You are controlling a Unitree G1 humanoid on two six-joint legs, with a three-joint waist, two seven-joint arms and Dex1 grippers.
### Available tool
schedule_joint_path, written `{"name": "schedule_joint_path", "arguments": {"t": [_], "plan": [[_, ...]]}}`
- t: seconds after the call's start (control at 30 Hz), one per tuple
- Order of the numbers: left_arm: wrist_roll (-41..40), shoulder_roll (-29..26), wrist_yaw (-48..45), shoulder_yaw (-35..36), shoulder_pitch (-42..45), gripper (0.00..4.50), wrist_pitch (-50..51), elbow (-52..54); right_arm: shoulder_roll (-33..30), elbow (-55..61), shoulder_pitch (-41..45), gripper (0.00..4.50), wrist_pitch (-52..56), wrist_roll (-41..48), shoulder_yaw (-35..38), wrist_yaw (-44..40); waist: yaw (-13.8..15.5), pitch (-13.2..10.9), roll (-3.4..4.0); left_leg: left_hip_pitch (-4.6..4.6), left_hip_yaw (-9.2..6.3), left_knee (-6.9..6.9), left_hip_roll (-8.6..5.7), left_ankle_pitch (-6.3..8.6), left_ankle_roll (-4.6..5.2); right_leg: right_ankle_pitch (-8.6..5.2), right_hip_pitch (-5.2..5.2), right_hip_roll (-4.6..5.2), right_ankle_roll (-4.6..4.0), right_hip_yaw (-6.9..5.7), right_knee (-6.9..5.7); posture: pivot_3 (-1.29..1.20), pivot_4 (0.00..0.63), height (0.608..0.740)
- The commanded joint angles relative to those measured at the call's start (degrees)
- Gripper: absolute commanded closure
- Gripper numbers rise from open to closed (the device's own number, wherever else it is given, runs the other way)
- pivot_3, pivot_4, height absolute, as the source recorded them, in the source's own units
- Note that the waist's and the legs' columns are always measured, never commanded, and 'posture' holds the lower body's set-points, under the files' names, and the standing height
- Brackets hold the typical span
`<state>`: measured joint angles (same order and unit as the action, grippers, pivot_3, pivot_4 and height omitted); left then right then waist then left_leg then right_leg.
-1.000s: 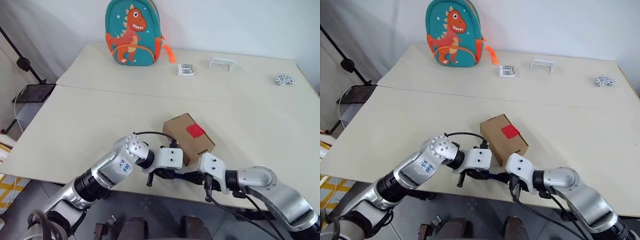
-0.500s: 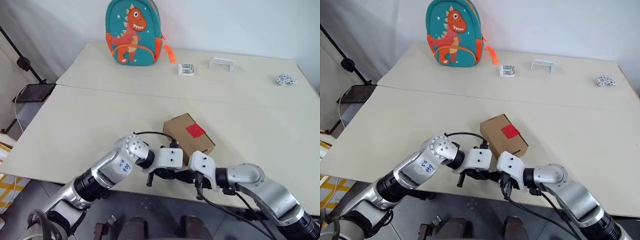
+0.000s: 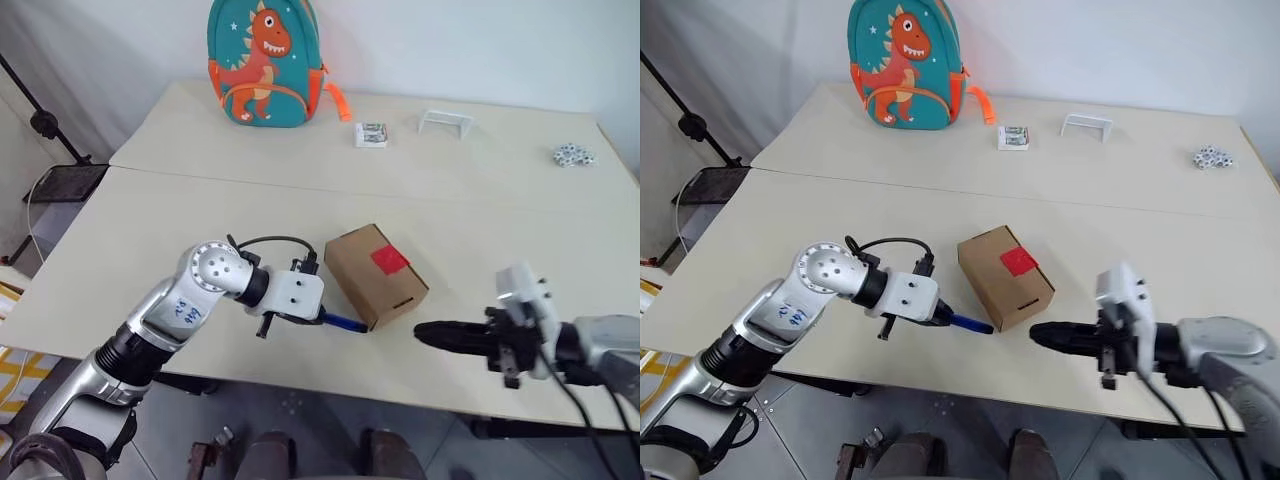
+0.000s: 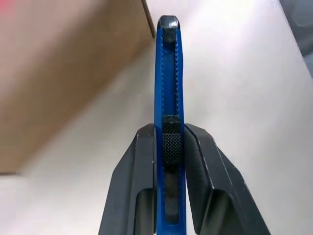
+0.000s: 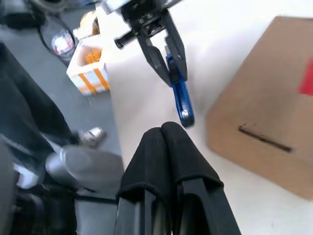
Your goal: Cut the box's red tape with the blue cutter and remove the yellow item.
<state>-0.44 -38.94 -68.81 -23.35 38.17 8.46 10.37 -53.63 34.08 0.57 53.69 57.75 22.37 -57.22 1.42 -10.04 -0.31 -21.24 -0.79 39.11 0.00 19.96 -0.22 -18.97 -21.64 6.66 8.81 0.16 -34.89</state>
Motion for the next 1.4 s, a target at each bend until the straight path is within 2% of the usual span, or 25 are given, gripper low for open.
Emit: {"name": "schedule_joint_path", "arguments": {"t": [0.03, 0.2, 0.37, 0.4, 0.6, 0.73, 0.93, 1.03, 1.17, 1.4], "plan": [[-1.97, 1.75, 0.38, 3.76, 3.29, 4.05, -13.24, -1.38, -3.99, -4.15, 2.3, 3.51, 9.66, 17.8, 6.68, 6.95, 0.07, -0.01, -0.02, -0.02, -0.01, 0.01, -0.02, -0.01, 0.02, 0.0, 0.02, 0.03, 0.0, 0.0, 0.04, 0.0, 0.15, 0.74], [-3.8, 5.52, 1.64, 6.34, 8.52, 4.05, -19.94, -4.75, -10.27, -9.4, 5.92, 1.86, 12.58, 36.68, 7.94, 20.74, 0.07, -0.02, -0.02, -0.05, -0.05, 0.02, -0.06, -0.02, 0.03, 0.02, 0.03, 0.09, 0.04, -0.09, 0.08, 0.0, 0.15, 0.74], [0.12, 7.76, 3.77, 5.68, 13.02, 4.05, -27.03, -10.46, -16.35, -12.0, 10.66, 0.14, 7.19, 53.36, 0.15, 40.24, -0.06, -0.03, -0.03, -0.1, -0.04, 0.02, -0.08, -0.02, 0.03, 0.19, 0.02, 0.08, 0.35, -0.32, 0.17, 0.0, 0.15, 0.74], [0.32, 8.15, 3.82, 5.42, 13.47, 4.05, -27.94, -11.33, -16.43, -12.38, 11.8, 0.02, 6.44, 54.81, -1.45, 42.53, -0.09, -0.05, -0.06, -0.1, 0.03, 0.02, -0.11, -0.02, 0.03, 0.19, 0.02, 0.08, 0.36, -0.37, 0.2, 0.0, 0.15, 0.74], [3.94, 11.25, 6.04, 3.64, 15.27, 4.05, -33.22, -15.67, -11.39, -11.41, 21.24, 0.02, 3.2, 55.25, -11.33, 56.03, -0.03, -0.08, -0.12, -0.17, 0.0, 0.09, -0.08, -0.03, 0.02, 0.2, 0.0, 0.07, 0.37, -0.54, 0.25, 0.0, 0.15, 0.74], [4.06, 12.6, 6.62, 3.52, 15.85, 4.05, -34.73, -16.73, -7.38, -11.23, 24.1, 0.02, 2.77, 55.25, -13.68, 60.34, 0.12, -0.11, -0.16, -0.32, -0.13, 0.1, 0.02, -0.04, 0.01, 0.22, -0.08, 0.12, 0.41, -0.66, 0.25, 0.0, 0.15, 0.74], [5.89, 14.64, 7.94, 2.33, 17.1, 4.05, -35.23, -17.02, -5.9, -11.6, 27.48, 0.02, 5.57, 55.25, -20.11, 62.29, 0.14, -0.12, -0.15, -0.52, -0.26, 0.09, -0.03, -0.04, 0.0, 0.26, -0.2, 0.25, 0.48, -1.08, 0.25, 0.0, 0.15, 0.74], [6.46, 14.95, 8.45, 2.28, 17.17, 4.05, -34.78, -16.82, -5.09, -12.54, 27.47, 0.02, 5.51, 55.25, -20.76, 63.31, 0.07, -0.11, -0.14, -0.62, -0.27, 0.09, -0.09, -0.04, 0.0, 0.27, -0.28, 0.36, 0.49, -1.28, 0.24, 0.0, 0.15, 0.74], [6.56, 14.94, 8.46, 2.2, 16.74, 4.05, -34.32, -15.96, -4.7, -13.37, 27.51, 0.02, 6.11, 55.25, -21.35, 63.52, 0.05, -0.11, -0.14, -1.17, -0.22, 0.39, -0.29, -0.04, 0.01, 0.29, -0.9, 0.56, 0.51, -1.61, -0.24, 0.0, 0.15, 0.74], [6.89, 14.44, 8.35, 2.09, 16.08, 4.05, -34.35, -15.42, -5.11, -14.87, 26.86, 0.02, 7.03, 55.25, -20.23, 63.32, 0.08, -0.11, -0.15, -1.2, -0.17, 0.68, -0.33, -0.05, 0.03, 0.31, -0.81, 0.79, 0.48, -2.28, -0.32, 0.0, 0.15, 0.74]]}}
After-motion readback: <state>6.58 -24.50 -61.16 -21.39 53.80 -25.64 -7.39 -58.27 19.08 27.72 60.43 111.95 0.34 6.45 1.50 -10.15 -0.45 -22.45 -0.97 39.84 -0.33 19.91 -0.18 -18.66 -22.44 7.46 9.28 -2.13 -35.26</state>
